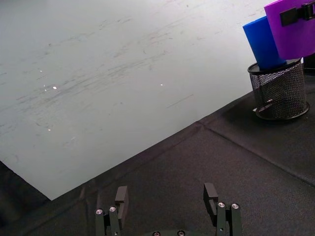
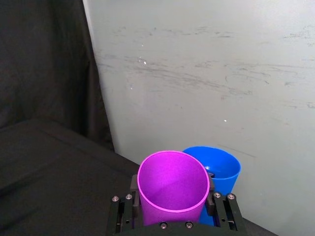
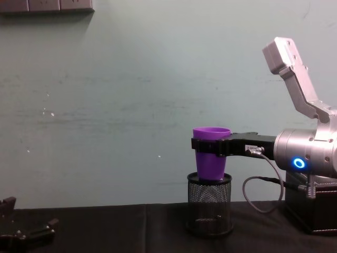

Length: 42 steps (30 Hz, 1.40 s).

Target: Pick up one cup with a gripper and tap it against the other cup.

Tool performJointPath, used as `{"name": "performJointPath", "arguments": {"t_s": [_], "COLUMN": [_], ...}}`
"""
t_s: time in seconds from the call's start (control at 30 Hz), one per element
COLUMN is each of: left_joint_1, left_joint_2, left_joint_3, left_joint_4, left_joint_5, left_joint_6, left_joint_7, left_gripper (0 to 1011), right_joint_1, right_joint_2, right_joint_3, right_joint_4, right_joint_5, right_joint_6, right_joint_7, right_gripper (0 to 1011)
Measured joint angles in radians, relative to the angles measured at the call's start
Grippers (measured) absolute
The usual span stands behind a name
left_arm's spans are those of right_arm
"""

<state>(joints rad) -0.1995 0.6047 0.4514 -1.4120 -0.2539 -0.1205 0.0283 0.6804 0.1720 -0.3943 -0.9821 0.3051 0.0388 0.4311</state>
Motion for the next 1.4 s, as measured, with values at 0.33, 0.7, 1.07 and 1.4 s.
{"name": "performJointPath", "arguments": {"t_s": [0.33, 0.7, 1.07, 1.4], "left_joint_1": [0.000, 0.000, 0.000, 0.000], "left_joint_2": [0.000, 0.000, 0.000, 0.000], "left_joint_3": [0.000, 0.000, 0.000, 0.000], "left_joint_4": [0.000, 0.000, 0.000, 0.000], "left_joint_5": [0.000, 0.000, 0.000, 0.000], "left_joint_6": [0.000, 0.000, 0.000, 0.000], "left_joint_7": [0.000, 0.000, 0.000, 0.000], "left_gripper": [1000, 1000, 1000, 1000], "right_joint_1": [0.000, 0.000, -0.010, -0.103], "right_joint_2": [0.000, 0.000, 0.004, 0.051], "right_joint_3": [0.000, 0.000, -0.002, -0.003], "right_joint_4": [0.000, 0.000, -0.014, -0.180], "right_joint_5": [0.000, 0.000, 0.000, 0.029], "right_joint_6": [0.000, 0.000, -0.005, 0.021], "right_joint_7": [0.000, 0.000, 0.010, 0.034], "right_gripper": [730, 730, 730, 730]}}
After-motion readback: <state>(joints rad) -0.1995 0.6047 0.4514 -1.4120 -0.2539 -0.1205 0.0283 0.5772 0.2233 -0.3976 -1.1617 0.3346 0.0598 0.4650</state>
